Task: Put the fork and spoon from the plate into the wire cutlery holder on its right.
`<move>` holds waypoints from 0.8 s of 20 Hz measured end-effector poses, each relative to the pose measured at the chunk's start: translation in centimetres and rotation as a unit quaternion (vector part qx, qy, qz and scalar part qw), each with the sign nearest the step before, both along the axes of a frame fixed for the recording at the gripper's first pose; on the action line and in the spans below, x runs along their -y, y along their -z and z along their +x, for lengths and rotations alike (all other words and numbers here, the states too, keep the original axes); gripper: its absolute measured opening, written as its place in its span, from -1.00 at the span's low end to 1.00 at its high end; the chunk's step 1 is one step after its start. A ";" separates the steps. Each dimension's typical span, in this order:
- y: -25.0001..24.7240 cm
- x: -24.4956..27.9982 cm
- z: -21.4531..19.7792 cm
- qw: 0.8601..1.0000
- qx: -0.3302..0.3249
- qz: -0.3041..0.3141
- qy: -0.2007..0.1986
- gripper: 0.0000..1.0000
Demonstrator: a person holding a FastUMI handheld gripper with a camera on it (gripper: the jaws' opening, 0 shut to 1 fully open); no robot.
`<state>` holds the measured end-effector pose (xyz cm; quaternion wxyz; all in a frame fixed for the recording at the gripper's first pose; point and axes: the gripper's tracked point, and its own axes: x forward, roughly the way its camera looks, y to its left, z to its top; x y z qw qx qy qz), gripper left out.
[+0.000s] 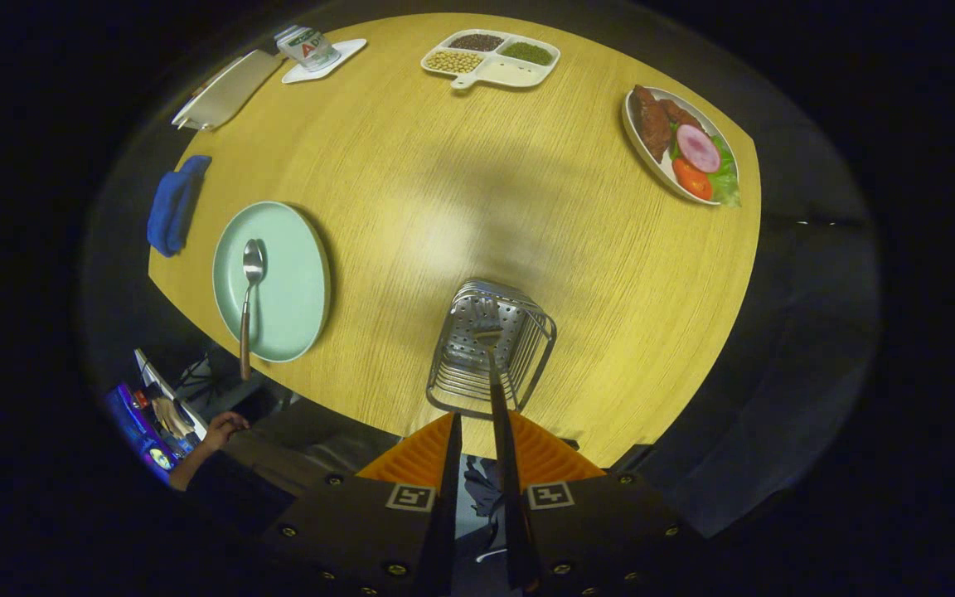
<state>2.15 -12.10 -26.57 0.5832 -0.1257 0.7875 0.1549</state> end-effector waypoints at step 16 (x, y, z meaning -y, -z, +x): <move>0.2 -13.8 -8.9 0.994 0.016 0.104 0.018 -0.48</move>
